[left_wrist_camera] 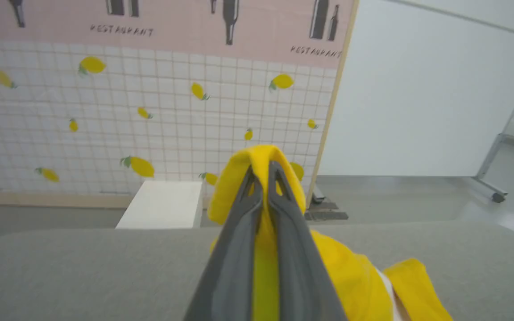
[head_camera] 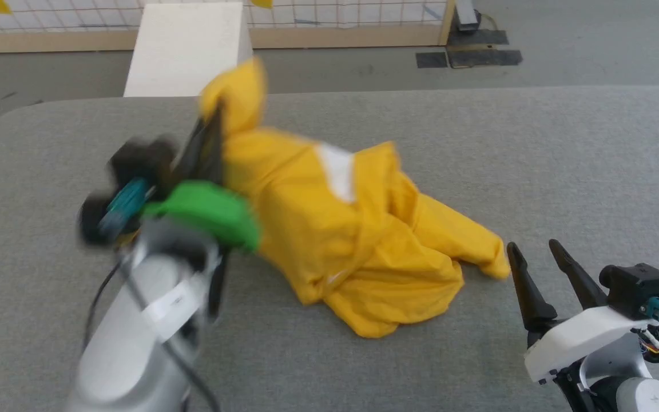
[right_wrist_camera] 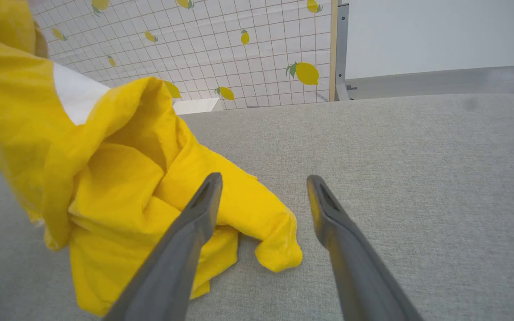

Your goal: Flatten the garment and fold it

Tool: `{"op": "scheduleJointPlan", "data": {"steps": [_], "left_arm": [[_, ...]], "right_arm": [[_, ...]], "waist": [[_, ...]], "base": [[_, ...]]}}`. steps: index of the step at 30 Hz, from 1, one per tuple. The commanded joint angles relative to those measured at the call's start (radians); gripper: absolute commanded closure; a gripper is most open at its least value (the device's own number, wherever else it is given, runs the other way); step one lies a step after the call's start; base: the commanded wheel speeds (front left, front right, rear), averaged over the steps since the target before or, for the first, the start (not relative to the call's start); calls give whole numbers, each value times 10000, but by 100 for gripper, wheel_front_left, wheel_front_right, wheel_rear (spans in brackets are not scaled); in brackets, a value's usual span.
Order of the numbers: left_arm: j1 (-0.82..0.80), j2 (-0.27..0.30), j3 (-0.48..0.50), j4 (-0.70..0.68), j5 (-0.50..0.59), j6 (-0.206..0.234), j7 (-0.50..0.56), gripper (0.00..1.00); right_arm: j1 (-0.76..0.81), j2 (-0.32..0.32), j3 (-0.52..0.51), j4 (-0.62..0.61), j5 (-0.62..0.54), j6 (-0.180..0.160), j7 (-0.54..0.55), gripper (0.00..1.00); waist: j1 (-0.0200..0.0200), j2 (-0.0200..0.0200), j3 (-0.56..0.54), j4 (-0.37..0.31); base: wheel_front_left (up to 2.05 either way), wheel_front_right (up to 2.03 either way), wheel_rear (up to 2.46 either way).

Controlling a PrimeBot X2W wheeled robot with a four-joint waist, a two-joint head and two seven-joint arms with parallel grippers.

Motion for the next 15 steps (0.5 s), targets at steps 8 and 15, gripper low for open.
{"op": "scheduleJointPlan", "data": {"steps": [8, 15], "left_arm": [[4197, 1407, 1347, -478, -585, 1685, 1285, 100], [4825, 1037, 1175, -355, -947, 1463, 1039, 0]], "right_arm": [[201, 7, 110, -34, -42, -13, 172, 0], [201, 7, 244, 91, -47, -13, 219, 0]], "waist": [[0, 0, -153, 479], [0, 0, -285, 500]], "base": [[0, 0, 0], [0, 0, 0]]}}
